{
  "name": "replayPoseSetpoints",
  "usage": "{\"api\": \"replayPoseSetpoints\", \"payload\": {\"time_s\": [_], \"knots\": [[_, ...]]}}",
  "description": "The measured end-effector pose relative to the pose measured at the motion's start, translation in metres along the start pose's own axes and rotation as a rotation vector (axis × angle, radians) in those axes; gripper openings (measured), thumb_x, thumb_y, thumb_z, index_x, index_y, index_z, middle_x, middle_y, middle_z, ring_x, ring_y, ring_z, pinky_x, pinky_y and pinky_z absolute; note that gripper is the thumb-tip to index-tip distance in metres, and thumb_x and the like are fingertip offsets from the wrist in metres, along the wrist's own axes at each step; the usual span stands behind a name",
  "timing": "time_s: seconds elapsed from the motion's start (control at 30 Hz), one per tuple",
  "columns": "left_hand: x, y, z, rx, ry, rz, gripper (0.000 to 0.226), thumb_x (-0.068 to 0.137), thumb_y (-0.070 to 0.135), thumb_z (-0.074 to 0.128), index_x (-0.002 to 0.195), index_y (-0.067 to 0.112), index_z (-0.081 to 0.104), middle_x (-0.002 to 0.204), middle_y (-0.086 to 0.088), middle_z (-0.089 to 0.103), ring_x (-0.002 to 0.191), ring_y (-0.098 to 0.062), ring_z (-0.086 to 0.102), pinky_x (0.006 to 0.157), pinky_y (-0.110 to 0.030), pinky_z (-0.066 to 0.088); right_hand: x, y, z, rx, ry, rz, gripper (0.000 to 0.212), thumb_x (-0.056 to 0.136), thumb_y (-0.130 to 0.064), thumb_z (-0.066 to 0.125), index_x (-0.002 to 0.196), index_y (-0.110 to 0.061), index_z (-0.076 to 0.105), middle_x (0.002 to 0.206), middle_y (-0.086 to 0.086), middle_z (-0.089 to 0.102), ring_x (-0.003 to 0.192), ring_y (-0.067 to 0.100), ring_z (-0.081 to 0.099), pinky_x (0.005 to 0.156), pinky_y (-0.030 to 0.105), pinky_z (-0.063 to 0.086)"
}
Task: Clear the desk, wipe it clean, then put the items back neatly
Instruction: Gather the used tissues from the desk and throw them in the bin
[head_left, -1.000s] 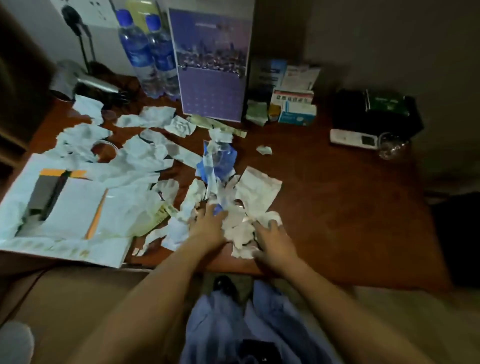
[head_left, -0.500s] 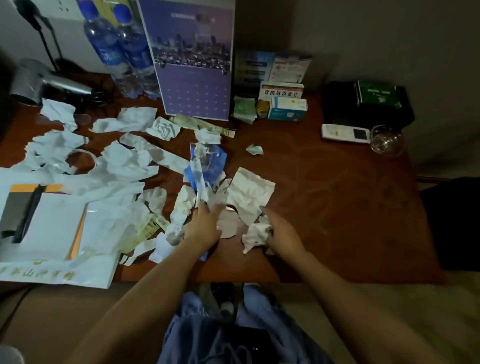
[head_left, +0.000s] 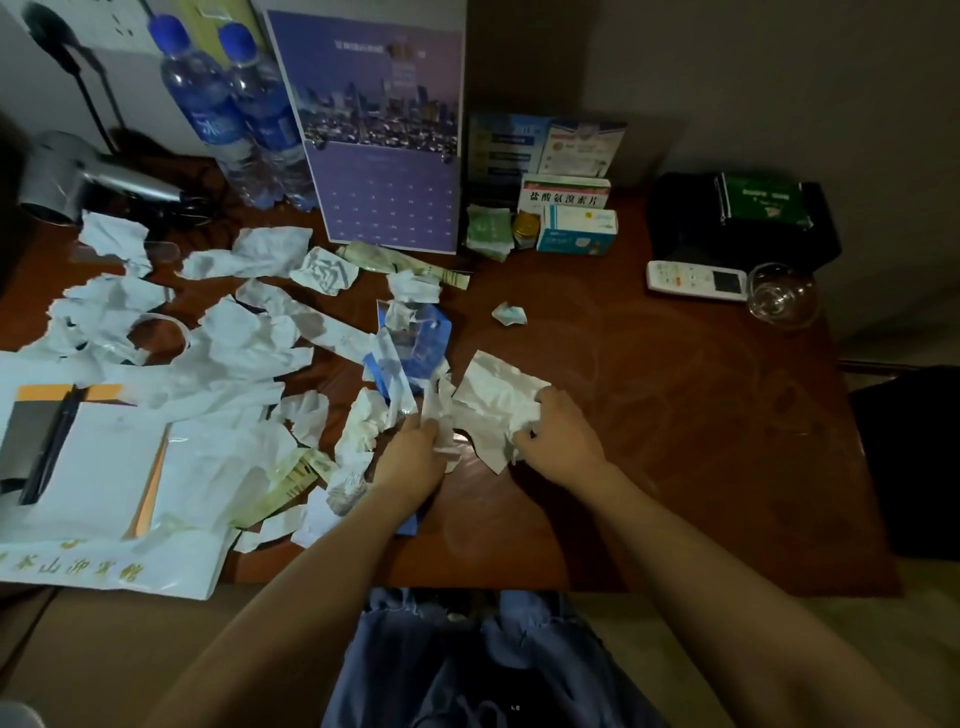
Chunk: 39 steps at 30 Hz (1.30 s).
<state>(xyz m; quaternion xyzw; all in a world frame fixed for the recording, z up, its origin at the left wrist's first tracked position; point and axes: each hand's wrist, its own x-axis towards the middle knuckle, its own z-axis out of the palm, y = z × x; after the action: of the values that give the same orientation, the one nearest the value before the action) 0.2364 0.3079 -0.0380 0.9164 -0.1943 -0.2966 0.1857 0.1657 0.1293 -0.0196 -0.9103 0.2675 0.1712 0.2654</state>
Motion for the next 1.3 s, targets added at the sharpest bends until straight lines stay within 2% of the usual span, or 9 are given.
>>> {"api": "replayPoseSetpoints", "payload": {"time_s": [0.1,0.17,0.27,0.4,0.53,0.73,0.97,1.1,1.3], "knots": [[0.007,0.003,-0.009,-0.084,0.087,-0.018,0.022,0.091,0.005,0.048,0.112,0.003,0.049,0.119,-0.017,0.047,0.102,-0.034,0.054,0.082,-0.039,0.044,0.014,-0.009,0.002,-0.103,-0.155,-0.080,0.073,0.089,-0.034,0.050,0.150,-0.019,0.013,0.140,0.018,0.032,0.124,0.035,0.040,0.097,0.040,0.041],[0.013,0.006,-0.015,-0.140,0.120,-0.032,0.043,0.088,0.000,0.049,0.130,0.010,0.042,0.126,-0.017,0.044,0.106,-0.037,0.053,0.081,-0.041,0.044,0.022,-0.014,0.005,-0.111,-0.232,-0.094,0.081,0.089,-0.038,0.054,0.152,-0.020,0.006,0.144,0.020,0.027,0.128,0.037,0.036,0.101,0.041,0.038],[0.023,0.008,-0.024,-0.189,0.144,-0.048,0.070,0.088,-0.002,0.049,0.149,0.014,0.017,0.136,-0.018,0.041,0.104,-0.039,0.056,0.078,-0.043,0.047,0.029,-0.017,0.013,-0.121,-0.217,-0.080,0.078,0.086,-0.045,0.060,0.147,-0.016,0.020,0.139,0.018,0.034,0.122,0.035,0.043,0.094,0.036,0.040],[0.036,0.005,-0.031,-0.135,0.128,-0.116,0.077,0.093,0.005,0.050,0.151,0.011,-0.001,0.128,-0.021,0.050,0.091,-0.037,0.059,0.065,-0.036,0.041,0.028,-0.008,0.029,-0.086,-0.176,-0.114,0.046,0.089,-0.034,0.060,0.123,-0.007,0.046,0.123,0.015,0.049,0.112,0.031,0.050,0.081,0.030,0.037],[0.049,0.004,-0.042,-0.054,0.099,-0.153,0.067,0.095,0.018,0.053,0.150,0.008,0.015,0.122,-0.020,0.057,0.100,-0.036,0.060,0.075,-0.037,0.046,0.025,0.002,0.031,-0.030,-0.063,-0.122,0.020,0.087,-0.022,0.059,0.097,-0.005,0.058,0.106,0.010,0.054,0.091,0.028,0.056,0.067,0.030,0.036],[0.066,0.007,-0.051,-0.087,0.136,-0.168,0.037,0.095,0.017,0.051,0.129,0.004,0.043,0.122,-0.021,0.056,0.109,-0.039,0.056,0.084,-0.041,0.045,0.043,0.000,0.000,0.130,0.045,-0.010,0.004,0.090,-0.015,0.050,0.092,-0.012,0.048,0.097,0.014,0.060,0.087,0.034,0.059,0.068,0.033,0.039],[0.076,0.015,-0.052,-0.143,0.187,-0.256,0.050,0.094,0.020,0.054,0.137,0.007,0.033,0.125,-0.021,0.052,0.108,-0.040,0.056,0.079,-0.041,0.044,0.080,-0.008,-0.022,0.090,0.049,-0.107,0.022,0.093,-0.021,0.050,0.111,-0.017,0.061,0.101,0.002,0.063,0.092,0.021,0.060,0.070,0.025,0.033],[0.081,0.012,-0.050,-0.190,0.222,-0.305,0.073,0.090,0.028,0.061,0.148,0.016,0.018,0.128,-0.020,0.052,0.106,-0.039,0.059,0.080,-0.042,0.047,0.104,-0.015,-0.035,0.165,0.079,-0.015,0.032,0.090,-0.028,0.054,0.119,-0.017,0.048,0.099,-0.002,0.056,0.094,0.020,0.059,0.073,0.028,0.040],[0.087,0.008,-0.051,-0.149,0.222,-0.360,0.049,0.094,0.035,0.054,0.136,0.015,0.040,0.130,-0.014,0.048,0.107,-0.033,0.058,0.080,-0.039,0.048,0.138,-0.024,-0.044,0.021,0.009,-0.031,0.067,0.089,-0.055,0.053,0.146,-0.035,0.025,0.136,0.007,0.051,0.114,0.028,0.057,0.092,0.036,0.043]]}}
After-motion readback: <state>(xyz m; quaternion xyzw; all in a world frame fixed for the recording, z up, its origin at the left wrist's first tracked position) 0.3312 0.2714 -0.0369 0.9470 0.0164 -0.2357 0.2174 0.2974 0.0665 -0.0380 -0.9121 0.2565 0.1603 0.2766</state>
